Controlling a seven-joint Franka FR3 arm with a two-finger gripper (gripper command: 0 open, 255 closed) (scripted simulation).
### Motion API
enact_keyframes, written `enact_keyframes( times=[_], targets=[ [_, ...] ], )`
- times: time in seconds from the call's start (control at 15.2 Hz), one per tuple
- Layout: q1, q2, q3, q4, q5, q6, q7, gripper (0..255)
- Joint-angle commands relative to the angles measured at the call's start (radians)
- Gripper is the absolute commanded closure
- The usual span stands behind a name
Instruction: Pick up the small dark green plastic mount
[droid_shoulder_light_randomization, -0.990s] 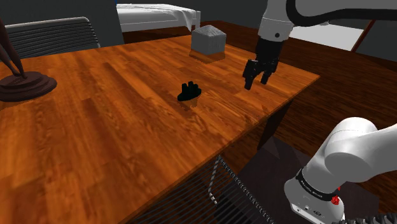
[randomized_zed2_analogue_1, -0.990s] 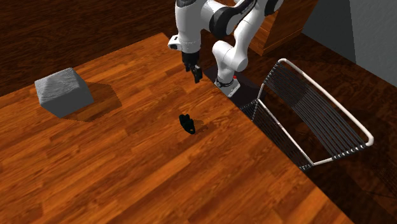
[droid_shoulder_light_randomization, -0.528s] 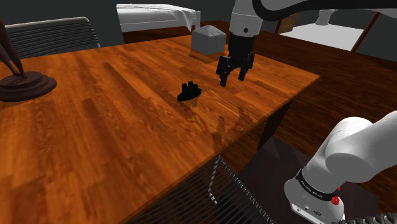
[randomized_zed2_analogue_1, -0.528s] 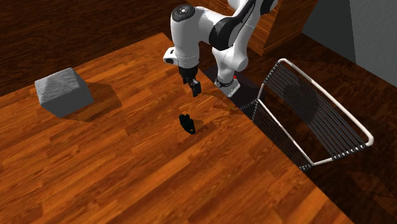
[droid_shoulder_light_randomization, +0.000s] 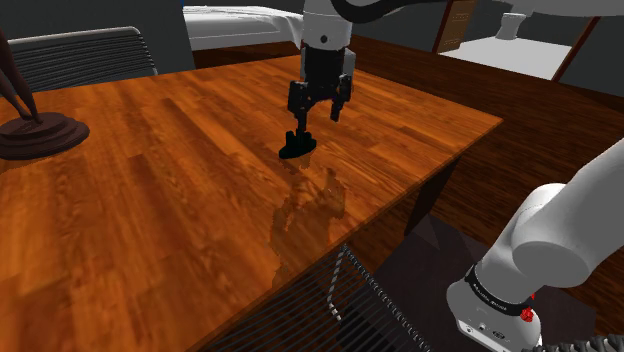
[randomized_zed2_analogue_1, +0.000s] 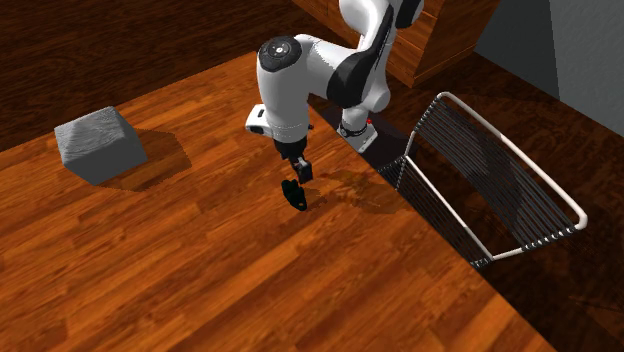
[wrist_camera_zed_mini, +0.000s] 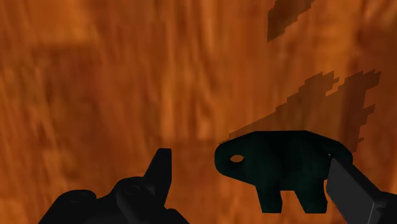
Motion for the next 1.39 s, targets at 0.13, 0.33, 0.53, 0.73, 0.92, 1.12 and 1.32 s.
enact_keyframes(
  times=[0.13,0.33,0.53,0.73,0.92,1.12,1.32],
  targets=[
    [0.018,0.135,0.042,0.155,-0.042,-0.027,0.065,0],
    [0.019,0.130,0.041,0.109,-0.040,0.014,0.063,0],
    [0.019,0.127,0.041,0.065,-0.039,0.055,0.062,0],
    [0.019,0.127,0.041,0.043,-0.039,0.076,0.062,0],
    [0.019,0.127,0.041,0.044,-0.039,0.076,0.062,255],
    [0.019,0.127,0.041,0.044,-0.039,0.076,0.062,255],
    [0.019,0.127,0.041,0.045,-0.039,0.075,0.062,255]
  ],
)
